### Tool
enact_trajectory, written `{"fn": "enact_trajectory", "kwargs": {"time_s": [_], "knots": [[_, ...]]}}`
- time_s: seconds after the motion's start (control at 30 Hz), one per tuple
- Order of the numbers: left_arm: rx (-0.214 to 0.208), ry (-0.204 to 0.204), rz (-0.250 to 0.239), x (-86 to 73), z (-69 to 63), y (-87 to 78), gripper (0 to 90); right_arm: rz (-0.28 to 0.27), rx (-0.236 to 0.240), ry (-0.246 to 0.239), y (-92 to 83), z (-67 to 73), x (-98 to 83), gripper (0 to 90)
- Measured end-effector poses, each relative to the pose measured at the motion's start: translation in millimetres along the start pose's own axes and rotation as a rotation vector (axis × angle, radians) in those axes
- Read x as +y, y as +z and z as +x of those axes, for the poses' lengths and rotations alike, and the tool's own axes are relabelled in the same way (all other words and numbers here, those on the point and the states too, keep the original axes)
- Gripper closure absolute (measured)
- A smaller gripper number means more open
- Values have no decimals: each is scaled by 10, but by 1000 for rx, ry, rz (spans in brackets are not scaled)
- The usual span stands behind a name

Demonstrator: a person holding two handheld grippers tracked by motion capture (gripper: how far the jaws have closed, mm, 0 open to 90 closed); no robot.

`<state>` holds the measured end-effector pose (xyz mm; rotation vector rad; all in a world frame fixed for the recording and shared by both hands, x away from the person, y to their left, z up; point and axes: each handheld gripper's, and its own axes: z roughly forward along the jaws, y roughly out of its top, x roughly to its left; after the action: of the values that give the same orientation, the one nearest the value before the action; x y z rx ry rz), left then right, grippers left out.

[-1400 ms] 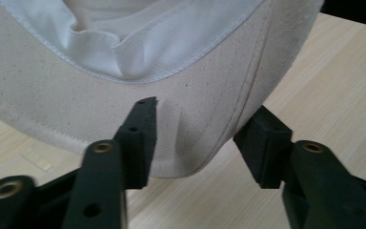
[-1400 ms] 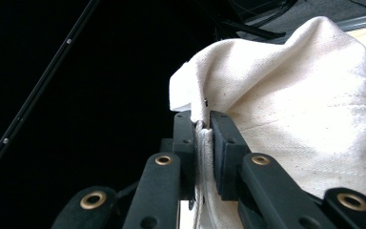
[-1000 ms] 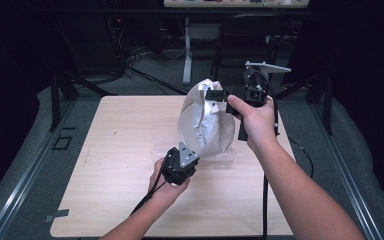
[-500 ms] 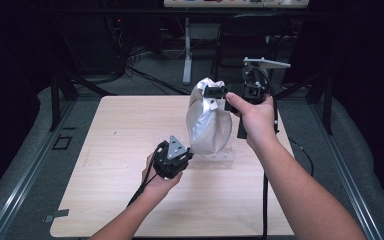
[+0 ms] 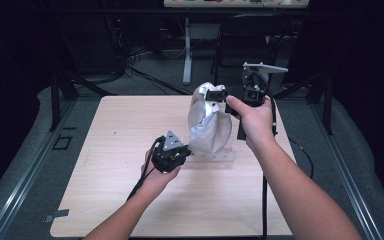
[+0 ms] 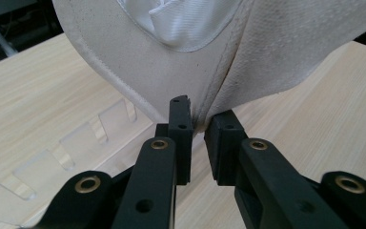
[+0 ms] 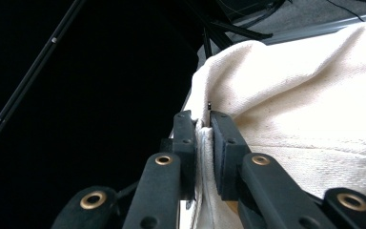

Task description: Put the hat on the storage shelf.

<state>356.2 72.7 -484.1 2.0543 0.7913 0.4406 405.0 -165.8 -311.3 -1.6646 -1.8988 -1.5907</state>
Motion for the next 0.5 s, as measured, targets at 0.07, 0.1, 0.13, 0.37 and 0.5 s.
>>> {"fn": "enact_trajectory", "kwargs": {"time_s": [0.07, 0.1, 0.13, 0.37, 0.5], "knots": [[2, -3, 5, -28, 7, 31, 813, 6, -2, 5, 28, -26, -21, 816], [2, -4, 9, -36, 10, 40, 813, 11, -4, 4, 38, -38, -29, 815], [4, -4, 10, -48, 12, 51, 813, 10, -4, 6, 51, -46, -37, 816], [7, -22, -8, -86, -1, 68, 814, 18, 4, 12, 101, -71, -54, 815], [6, -26, -27, -127, -6, 64, 817, 27, 10, 0, 118, -45, -75, 815]]}}
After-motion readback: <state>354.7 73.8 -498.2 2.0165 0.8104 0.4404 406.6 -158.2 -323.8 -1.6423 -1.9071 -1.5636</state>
